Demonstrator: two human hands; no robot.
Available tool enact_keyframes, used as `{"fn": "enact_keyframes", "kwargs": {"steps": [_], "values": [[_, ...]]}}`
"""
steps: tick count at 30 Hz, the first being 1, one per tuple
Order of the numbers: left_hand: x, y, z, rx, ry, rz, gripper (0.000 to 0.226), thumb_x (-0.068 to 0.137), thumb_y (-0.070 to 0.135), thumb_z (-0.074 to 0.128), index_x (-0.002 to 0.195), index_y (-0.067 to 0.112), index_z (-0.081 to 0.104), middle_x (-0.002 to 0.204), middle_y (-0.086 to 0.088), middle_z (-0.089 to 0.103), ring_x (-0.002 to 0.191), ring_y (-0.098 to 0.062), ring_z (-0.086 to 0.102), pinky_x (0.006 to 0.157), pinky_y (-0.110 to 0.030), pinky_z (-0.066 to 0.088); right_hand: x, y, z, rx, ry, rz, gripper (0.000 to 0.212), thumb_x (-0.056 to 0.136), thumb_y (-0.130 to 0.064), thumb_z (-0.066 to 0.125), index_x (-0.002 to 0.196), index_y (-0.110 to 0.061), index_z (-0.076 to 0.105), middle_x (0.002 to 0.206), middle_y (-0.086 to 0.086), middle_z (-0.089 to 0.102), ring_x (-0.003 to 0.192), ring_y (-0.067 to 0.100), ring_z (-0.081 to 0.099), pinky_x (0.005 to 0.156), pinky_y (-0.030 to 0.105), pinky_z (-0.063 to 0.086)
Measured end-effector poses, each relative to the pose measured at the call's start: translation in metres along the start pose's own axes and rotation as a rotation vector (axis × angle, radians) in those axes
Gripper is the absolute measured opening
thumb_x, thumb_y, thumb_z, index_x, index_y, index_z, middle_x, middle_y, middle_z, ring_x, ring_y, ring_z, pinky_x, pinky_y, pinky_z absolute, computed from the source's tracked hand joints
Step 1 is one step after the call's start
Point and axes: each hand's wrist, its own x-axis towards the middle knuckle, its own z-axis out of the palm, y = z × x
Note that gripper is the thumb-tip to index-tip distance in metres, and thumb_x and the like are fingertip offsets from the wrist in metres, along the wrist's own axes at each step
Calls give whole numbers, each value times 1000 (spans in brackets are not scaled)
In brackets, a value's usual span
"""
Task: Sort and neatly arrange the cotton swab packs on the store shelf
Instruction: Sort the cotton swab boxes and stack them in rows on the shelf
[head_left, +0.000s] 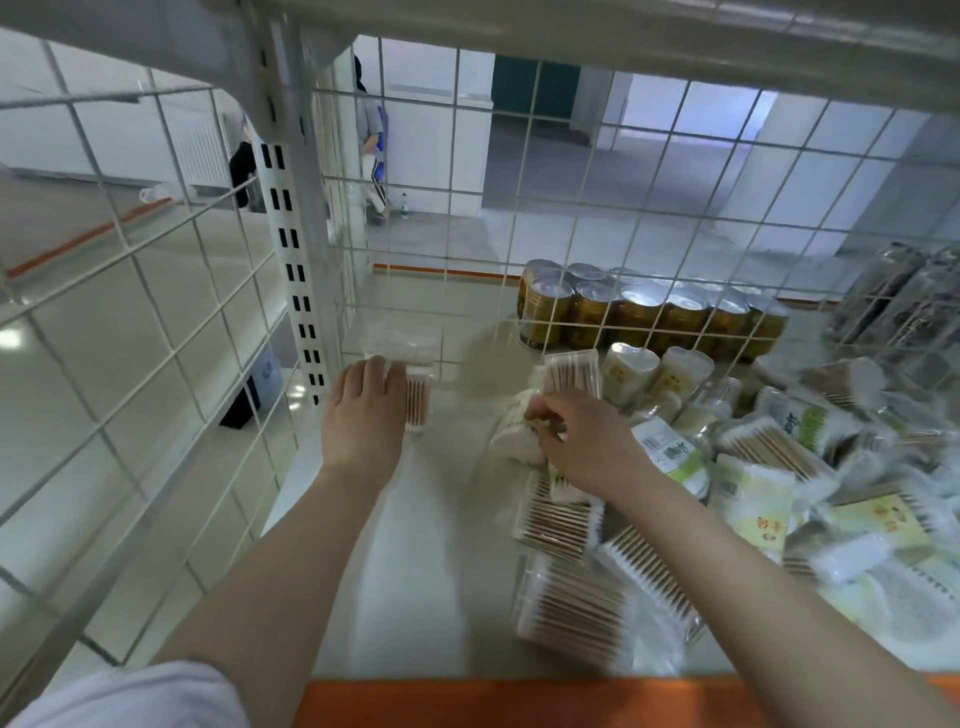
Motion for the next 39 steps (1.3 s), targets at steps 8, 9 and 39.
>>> {"fn": "enact_keyframes", "kwargs": {"steps": [8,9,39], "values": [[6,1,7,-26,-67,-41,60,47,3,85,103,1,63,99,-17,61,91,-38,60,82,-43,51,1,7,5,19,11,8,21,92,-17,51,110,-21,60,112,-2,60,101,13,56,85,23,44],[6,2,7,-45,-88,-55,59,52,4,84,106,1,62,103,-18,60,96,-39,58,86,-44,49,1,7,4,21,11,12,20,92,-17,51,109,-21,60,112,-3,60,102,13,56,86,24,45],[-44,78,-46,-540,-438,-86,44,84,19,53,128,20,48,130,-3,39,126,-24,32,104,-31,29,-36,24,-43,-236,-239,-41,58,84,-31,64,137,-23,43,137,2,44,123,17,41,94,23,31]]}}
